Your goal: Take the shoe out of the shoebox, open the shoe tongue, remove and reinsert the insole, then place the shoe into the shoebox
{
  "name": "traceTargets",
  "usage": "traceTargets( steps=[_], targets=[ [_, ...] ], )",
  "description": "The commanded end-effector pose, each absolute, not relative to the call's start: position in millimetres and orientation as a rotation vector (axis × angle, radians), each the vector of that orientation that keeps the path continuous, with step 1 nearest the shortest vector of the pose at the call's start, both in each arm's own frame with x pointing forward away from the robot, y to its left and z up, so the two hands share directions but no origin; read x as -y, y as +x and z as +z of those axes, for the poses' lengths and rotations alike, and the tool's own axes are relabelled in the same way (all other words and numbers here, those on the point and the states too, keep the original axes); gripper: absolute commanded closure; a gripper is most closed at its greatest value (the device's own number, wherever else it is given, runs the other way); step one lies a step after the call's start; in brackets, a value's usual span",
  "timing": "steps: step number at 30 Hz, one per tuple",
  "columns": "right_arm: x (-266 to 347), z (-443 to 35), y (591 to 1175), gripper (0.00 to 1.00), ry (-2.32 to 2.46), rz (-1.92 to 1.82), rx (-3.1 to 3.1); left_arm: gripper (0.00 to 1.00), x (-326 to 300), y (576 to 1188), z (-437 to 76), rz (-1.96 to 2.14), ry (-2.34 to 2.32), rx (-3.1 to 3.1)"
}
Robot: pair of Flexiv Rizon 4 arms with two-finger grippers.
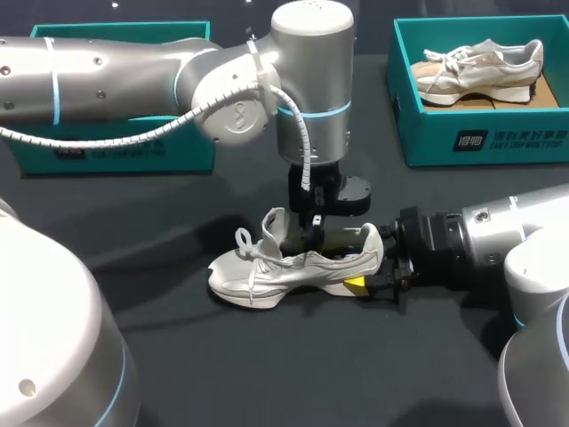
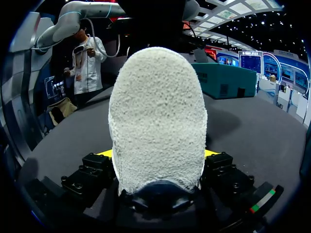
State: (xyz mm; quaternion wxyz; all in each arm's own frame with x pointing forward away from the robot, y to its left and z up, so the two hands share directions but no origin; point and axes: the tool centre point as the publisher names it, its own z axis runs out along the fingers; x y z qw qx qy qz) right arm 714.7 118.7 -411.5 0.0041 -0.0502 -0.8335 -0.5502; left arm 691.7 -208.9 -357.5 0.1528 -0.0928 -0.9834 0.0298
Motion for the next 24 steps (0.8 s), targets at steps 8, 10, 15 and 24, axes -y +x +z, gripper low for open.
traceTargets(
  steps=[8, 10, 15, 24],
  targets=[
    [-118, -412, 714, 1.00, -0.159, -1.721, 2.615, 0.60, 203, 688, -382, 0.098, -0.257, 2.867],
    [-118, -412, 714, 1.00, -0.159, -1.721, 2.615, 0.59, 205, 688, -385, 0.104, -0.257, 2.901],
    [-118, -412, 714, 1.00, -0.159, -1.721, 2.615, 0.51, 210, 689, -396, 0.105, -0.281, 2.991],
    [-118, -412, 714, 1.00, -0.159, -1.721, 2.615, 0.53, 215, 710, -416, 0.058, -0.214, 3.157]
  ],
)
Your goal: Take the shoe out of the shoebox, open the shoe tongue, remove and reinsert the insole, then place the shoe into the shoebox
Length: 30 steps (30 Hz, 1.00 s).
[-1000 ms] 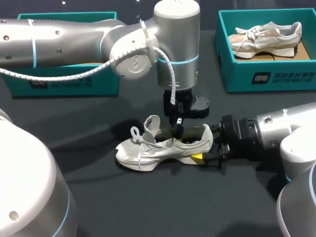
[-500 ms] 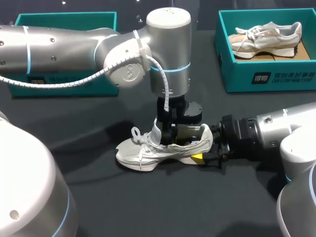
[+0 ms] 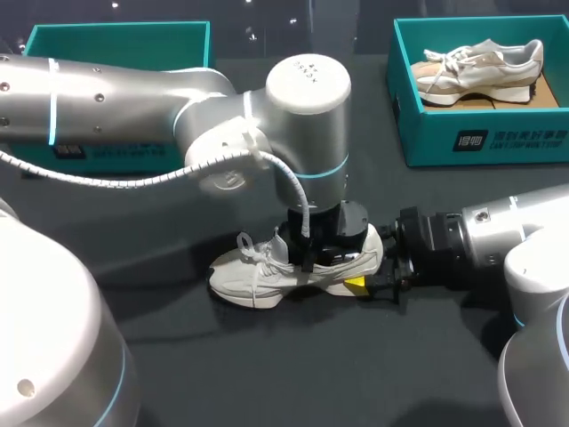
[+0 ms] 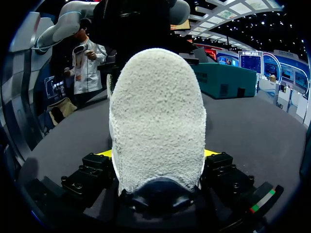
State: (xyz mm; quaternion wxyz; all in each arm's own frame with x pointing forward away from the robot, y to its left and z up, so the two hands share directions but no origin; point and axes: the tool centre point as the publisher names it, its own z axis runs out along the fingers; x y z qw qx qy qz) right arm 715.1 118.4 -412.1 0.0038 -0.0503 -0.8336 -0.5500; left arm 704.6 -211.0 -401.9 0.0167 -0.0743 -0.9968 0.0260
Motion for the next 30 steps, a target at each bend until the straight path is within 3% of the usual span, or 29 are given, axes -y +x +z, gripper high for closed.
traceTargets(
  steps=[1, 3, 5, 6, 8, 30],
  targets=[
    [-118, -412, 714, 1.00, -0.159, -1.721, 2.615, 0.54, 215, 713, -417, 0.049, -0.196, 3.175],
    [-118, -412, 714, 1.00, -0.159, -1.721, 2.615, 0.56, 215, 720, -421, 0.033, -0.171, 3.201],
    [-118, -412, 714, 1.00, -0.159, -1.721, 2.615, 0.65, 213, 727, -423, 0.023, -0.139, 3.211],
    [-118, -412, 714, 1.00, -0.159, -1.721, 2.615, 0.72, 212, 731, -423, 0.021, -0.120, 3.219],
    [-118, -412, 714, 1.00, -0.159, -1.721, 2.615, 1.00, 210, 736, -423, 0.023, -0.090, 3.218],
    [-118, -412, 714, 1.00, -0.159, -1.721, 2.615, 1.00, 185, 727, -364, 0.485, -0.049, 2.957]
  ],
)
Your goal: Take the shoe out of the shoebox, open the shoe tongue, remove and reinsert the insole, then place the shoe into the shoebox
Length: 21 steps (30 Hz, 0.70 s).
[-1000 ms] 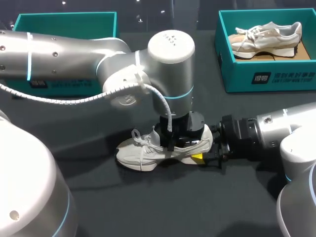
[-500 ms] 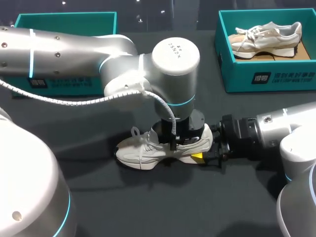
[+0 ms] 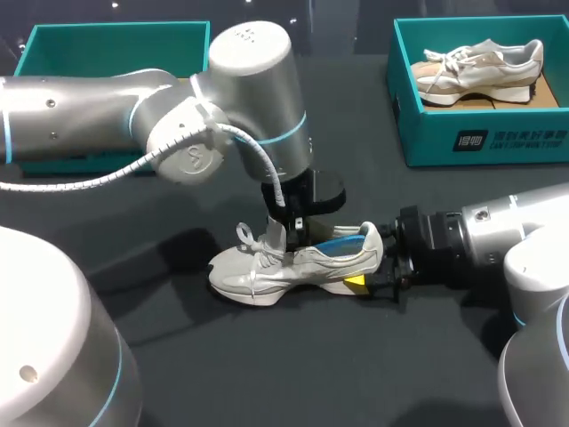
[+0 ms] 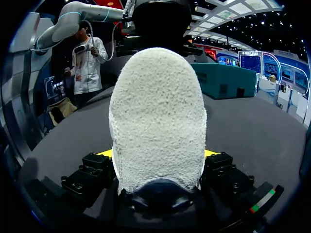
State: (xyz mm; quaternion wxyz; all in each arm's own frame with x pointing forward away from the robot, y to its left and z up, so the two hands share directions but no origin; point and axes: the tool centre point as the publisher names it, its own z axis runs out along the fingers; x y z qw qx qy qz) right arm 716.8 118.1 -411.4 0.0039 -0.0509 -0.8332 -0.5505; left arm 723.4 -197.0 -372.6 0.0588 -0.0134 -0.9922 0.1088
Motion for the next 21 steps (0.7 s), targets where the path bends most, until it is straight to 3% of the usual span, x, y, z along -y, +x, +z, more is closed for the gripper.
traceTargets(
  steps=[1, 21],
  targets=[
    [-118, -412, 714, 1.00, -0.159, -1.721, 2.615, 1.00, 185, 726, -362, 0.503, -0.054, 2.951],
    [-118, -412, 714, 1.00, -0.159, -1.721, 2.615, 1.00, 195, 716, -323, 0.773, -0.132, 2.854]
  ],
)
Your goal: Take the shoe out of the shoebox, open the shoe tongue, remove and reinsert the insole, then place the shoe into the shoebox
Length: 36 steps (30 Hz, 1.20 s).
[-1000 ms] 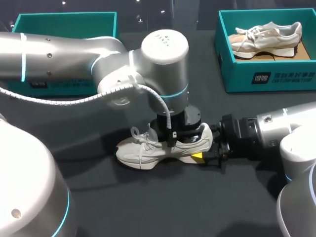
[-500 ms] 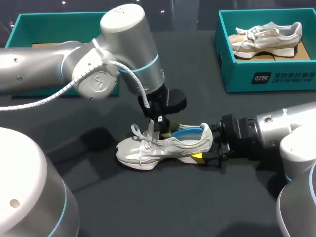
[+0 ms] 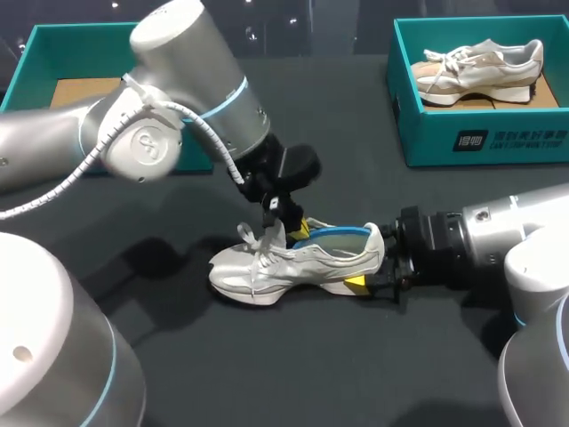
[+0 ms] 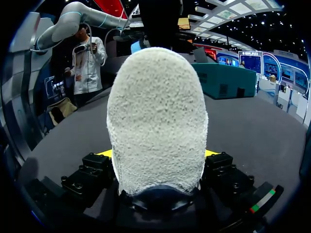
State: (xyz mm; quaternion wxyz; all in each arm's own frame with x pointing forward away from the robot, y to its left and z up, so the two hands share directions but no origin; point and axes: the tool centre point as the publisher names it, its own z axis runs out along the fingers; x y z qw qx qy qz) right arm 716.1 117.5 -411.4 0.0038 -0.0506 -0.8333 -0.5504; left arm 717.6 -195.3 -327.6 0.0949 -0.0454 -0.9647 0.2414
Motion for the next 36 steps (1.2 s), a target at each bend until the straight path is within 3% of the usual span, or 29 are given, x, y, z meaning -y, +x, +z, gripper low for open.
traceTargets(
  steps=[1, 17, 18, 20, 21, 26, 36],
  targets=[
    [-118, -412, 714, 1.00, -0.159, -1.721, 2.615, 1.00, 196, 717, -323, 0.776, -0.131, 2.855],
    [-118, -412, 714, 1.00, -0.159, -1.721, 2.615, 1.00, 219, 713, -343, 0.644, -0.118, 3.003],
    [-118, -412, 714, 1.00, -0.159, -1.721, 2.615, 0.98, 219, 714, -344, 0.640, -0.106, 3.013],
    [-118, -412, 714, 1.00, -0.159, -1.721, 2.615, 0.69, 220, 715, -344, 0.636, -0.102, 3.011],
    [-118, -412, 714, 1.00, -0.159, -1.721, 2.615, 0.62, 220, 715, -344, 0.636, -0.098, 3.016],
    [-118, -412, 714, 1.00, -0.159, -1.721, 2.615, 0.56, 220, 716, -339, 0.657, -0.074, 3.023],
    [-118, -412, 714, 1.00, -0.159, -1.721, 2.615, 0.55, 238, 717, -337, 0.686, 0.006, 3.096]
  ],
)
